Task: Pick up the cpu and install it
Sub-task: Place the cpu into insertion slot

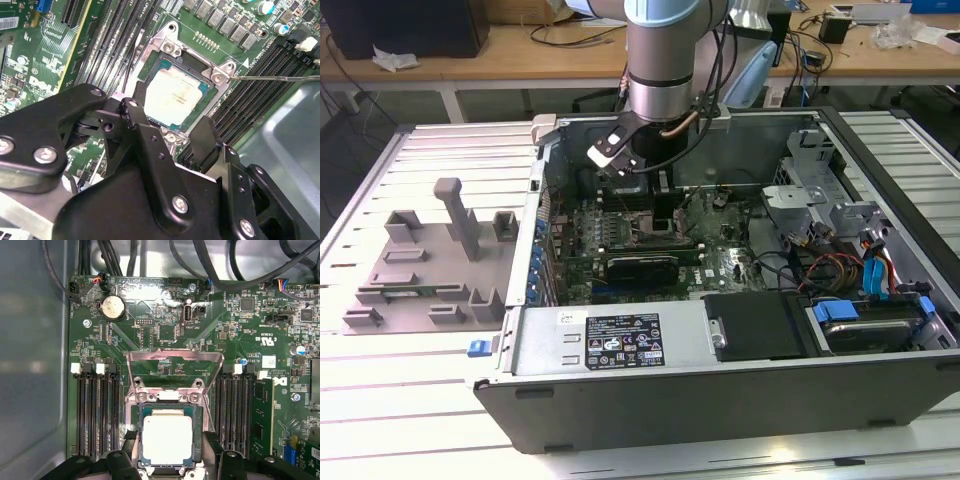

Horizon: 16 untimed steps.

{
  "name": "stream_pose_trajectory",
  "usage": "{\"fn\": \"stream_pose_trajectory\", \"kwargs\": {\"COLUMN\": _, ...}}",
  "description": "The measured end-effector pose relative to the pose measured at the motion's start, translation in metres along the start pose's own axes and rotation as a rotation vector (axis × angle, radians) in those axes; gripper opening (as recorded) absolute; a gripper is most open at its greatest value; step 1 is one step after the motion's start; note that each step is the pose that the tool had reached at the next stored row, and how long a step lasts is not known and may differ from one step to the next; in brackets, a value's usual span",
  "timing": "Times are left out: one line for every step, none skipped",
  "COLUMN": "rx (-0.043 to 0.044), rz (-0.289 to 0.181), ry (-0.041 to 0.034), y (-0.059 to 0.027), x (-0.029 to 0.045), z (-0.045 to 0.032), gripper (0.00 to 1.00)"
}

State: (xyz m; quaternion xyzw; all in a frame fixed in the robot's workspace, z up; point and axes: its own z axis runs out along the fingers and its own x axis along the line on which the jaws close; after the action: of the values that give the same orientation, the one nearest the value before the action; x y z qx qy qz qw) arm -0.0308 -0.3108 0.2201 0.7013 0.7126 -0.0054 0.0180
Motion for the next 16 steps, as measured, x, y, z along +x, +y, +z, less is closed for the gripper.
{"fn": "stream_pose_trajectory", "kwargs": {"rx": 0.0, "rz": 0.0, "ry": 0.0, "y": 0.0, "x": 0.0, "z": 0.0, "gripper": 0.6}}
{"fn": "stream_pose_trajectory", "kwargs": {"rx": -0.0002, "rz": 0.0, "ry": 0.0, "y": 0.0, "x": 0.0, "z": 0.0, "gripper": 0.54}}
{"fn": "stream_pose_trajectory", "kwargs": {"rx": -0.0003, "rz": 0.0, "ry": 0.0, "y": 0.0, "x": 0.0, "z": 0.0, "gripper": 0.47}}
{"fn": "stream_pose_trajectory", "kwargs": {"rx": -0.0003, "rz": 0.0, "ry": 0.0, "y": 0.0, "x": 0.0, "z": 0.0, "gripper": 0.41}}
{"fn": "stream_pose_trajectory", "kwargs": {"rx": -0.0004, "rz": 0.0, "ry": 0.0, "y": 0.0, "x": 0.0, "z": 0.0, "gripper": 0.35}}
{"fn": "stream_pose_trajectory", "kwargs": {"rx": -0.0005, "rz": 0.0, "ry": 0.0, "y": 0.0, "x": 0.0, "z": 0.0, "gripper": 0.29}}
{"fn": "stream_pose_trajectory", "kwargs": {"rx": -0.0007, "rz": 0.0, "ry": 0.0, "y": 0.0, "x": 0.0, "z": 0.0, "gripper": 0.23}}
{"fn": "stream_pose_trajectory", "kwargs": {"rx": -0.0007, "rz": 0.0, "ry": 0.0, "y": -0.0001, "x": 0.0, "z": 0.0, "gripper": 0.23}}
{"fn": "stream_pose_trajectory", "kwargs": {"rx": -0.0008, "rz": 0.0, "ry": 0.0, "y": -0.0001, "x": 0.0, "z": 0.0, "gripper": 0.17}}
{"fn": "stream_pose_trajectory", "kwargs": {"rx": -0.0009, "rz": 0.0, "ry": 0.0, "y": -0.0001, "x": 0.0, "z": 0.0, "gripper": 0.11}}
{"fn": "stream_pose_trajectory", "kwargs": {"rx": -0.0011, "rz": 0.0, "ry": 0.0, "y": -0.0001, "x": 0.0, "z": 0.0, "gripper": 0.11}}
{"fn": "stream_pose_trajectory", "kwargs": {"rx": -0.0011, "rz": 0.0, "ry": 0.0, "y": -0.0001, "x": 0.0, "z": 0.0, "gripper": 0.11}}
{"fn": "stream_pose_trajectory", "kwargs": {"rx": -0.0012, "rz": 0.0, "ry": 0.0, "y": -0.0001, "x": 0.0, "z": 0.0, "gripper": 0.11}}
{"fn": "stream_pose_trajectory", "kwargs": {"rx": -0.0013, "rz": 0.0, "ry": 0.0, "y": -0.0001, "x": 0.0, "z": 0.0, "gripper": 0.11}}
{"fn": "stream_pose_trajectory", "kwargs": {"rx": -0.0013, "rz": 0.0, "ry": -0.0001, "y": -0.0001, "x": -0.0001, "z": 0.0002, "gripper": 0.11}}
{"fn": "stream_pose_trajectory", "kwargs": {"rx": -0.0013, "rz": 0.0, "ry": 0.002, "y": -0.0002, "x": -0.0007, "z": 0.0027, "gripper": 0.11}}
